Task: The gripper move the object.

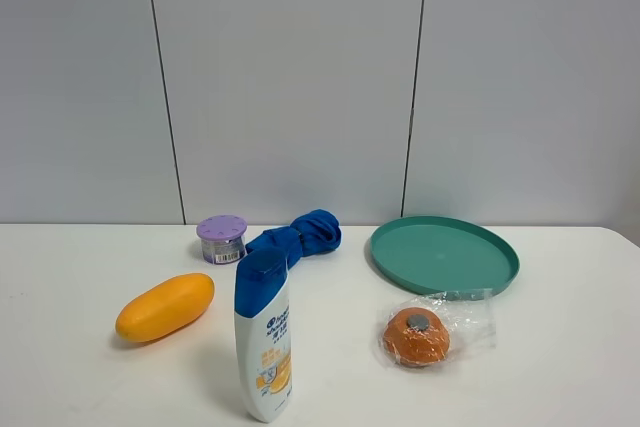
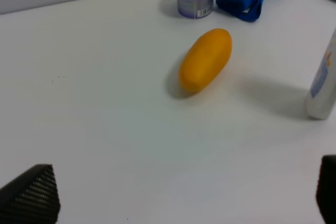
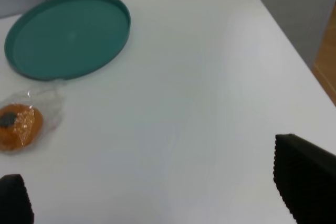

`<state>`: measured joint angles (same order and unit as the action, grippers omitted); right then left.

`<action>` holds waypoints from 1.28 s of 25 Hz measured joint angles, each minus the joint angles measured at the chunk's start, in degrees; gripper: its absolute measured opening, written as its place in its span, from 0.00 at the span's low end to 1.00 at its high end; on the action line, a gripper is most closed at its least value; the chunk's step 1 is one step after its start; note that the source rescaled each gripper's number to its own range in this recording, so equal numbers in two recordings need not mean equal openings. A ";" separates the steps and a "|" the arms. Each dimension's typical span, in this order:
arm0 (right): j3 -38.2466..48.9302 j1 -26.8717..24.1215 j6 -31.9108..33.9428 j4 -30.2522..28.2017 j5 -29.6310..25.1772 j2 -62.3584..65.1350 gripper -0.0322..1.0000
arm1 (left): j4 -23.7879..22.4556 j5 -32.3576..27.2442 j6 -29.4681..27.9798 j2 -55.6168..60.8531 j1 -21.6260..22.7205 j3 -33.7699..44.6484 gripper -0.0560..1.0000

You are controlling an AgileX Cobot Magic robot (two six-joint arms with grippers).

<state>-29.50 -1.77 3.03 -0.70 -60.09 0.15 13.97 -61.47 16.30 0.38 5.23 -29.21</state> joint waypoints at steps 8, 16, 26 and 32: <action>0.91 0.00 0.00 0.07 -0.43 0.00 0.74 | 0.00 0.00 0.00 0.00 0.00 0.00 1.00; 0.91 0.00 0.00 0.07 -0.43 0.00 0.74 | 0.00 0.00 0.00 0.00 0.00 0.00 1.00; 0.91 0.00 0.00 0.13 -0.43 0.00 0.74 | 0.00 0.00 0.00 0.00 0.00 0.00 1.00; 0.91 0.00 0.00 0.19 -0.43 0.00 0.74 | 0.00 0.00 0.00 0.00 0.00 0.00 1.00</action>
<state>-28.58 -1.77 3.03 -0.51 -60.52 0.15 13.97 -61.47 16.30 0.38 5.23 -29.21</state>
